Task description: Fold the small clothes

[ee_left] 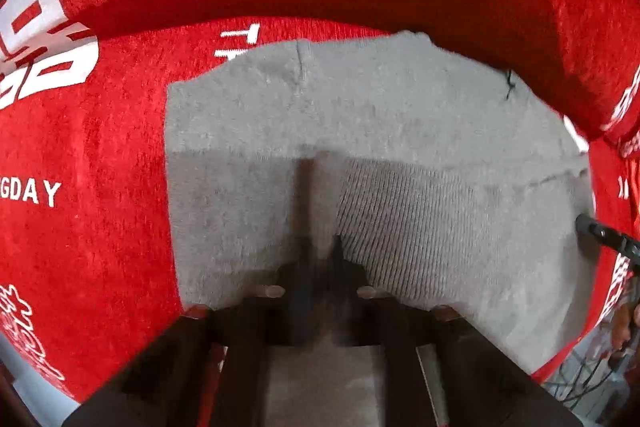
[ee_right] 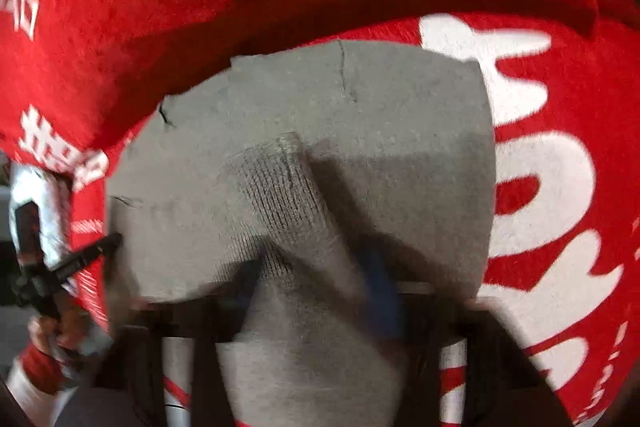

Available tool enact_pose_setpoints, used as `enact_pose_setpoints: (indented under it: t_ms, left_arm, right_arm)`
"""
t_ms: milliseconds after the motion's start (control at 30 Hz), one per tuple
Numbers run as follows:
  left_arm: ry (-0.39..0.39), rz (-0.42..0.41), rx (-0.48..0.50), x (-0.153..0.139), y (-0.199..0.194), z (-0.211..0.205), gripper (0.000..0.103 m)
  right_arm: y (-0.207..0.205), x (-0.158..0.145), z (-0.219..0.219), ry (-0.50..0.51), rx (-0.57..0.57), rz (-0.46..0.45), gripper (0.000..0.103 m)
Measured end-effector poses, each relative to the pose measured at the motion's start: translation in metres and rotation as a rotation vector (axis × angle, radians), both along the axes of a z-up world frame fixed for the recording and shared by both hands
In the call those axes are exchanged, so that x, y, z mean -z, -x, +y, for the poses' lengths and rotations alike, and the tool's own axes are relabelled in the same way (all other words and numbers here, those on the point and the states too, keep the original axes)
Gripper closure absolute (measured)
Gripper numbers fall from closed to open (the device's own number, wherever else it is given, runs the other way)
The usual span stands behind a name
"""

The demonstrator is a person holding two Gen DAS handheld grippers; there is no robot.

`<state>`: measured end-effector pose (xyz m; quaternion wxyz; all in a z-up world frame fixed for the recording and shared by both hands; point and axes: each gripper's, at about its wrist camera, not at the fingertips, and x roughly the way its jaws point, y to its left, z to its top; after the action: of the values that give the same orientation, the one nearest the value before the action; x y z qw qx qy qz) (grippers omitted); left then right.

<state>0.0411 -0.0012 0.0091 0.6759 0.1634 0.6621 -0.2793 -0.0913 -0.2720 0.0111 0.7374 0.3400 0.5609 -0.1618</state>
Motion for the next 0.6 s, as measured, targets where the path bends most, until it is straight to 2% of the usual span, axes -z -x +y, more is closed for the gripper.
enact_pose_setpoints:
  t_ms: [200,300,367,433,500,600]
  left_arm:
    - [0.14,-0.029,0.012,-0.051,0.006,0.014,0.096]
    - [0.174,-0.051,0.008,-0.076,0.001,0.018,0.096]
    - [0.183,-0.086,0.003,-0.085,-0.006,0.014,0.096]
    - [0.195,-0.126,-0.007,-0.091,-0.017,0.004,0.096]
    - [0.188,-0.14,-0.023,-0.082,-0.034,-0.004,0.096]
    - [0.133,-0.148,-0.027,-0.052,-0.05,-0.023,0.096]
  right_arm:
    - [0.011,-0.053,0.016,0.054,-0.031,-0.128,0.097]
    - [0.009,-0.08,0.008,0.073,-0.023,-0.182,0.097]
    - [0.0,-0.088,-0.001,0.089,-0.023,-0.199,0.097]
    - [-0.012,-0.086,-0.015,0.105,-0.022,-0.201,0.097]
    - [-0.024,-0.074,-0.028,0.107,-0.016,-0.19,0.097]
    - [-0.047,-0.031,-0.05,0.058,0.023,-0.134,0.097]
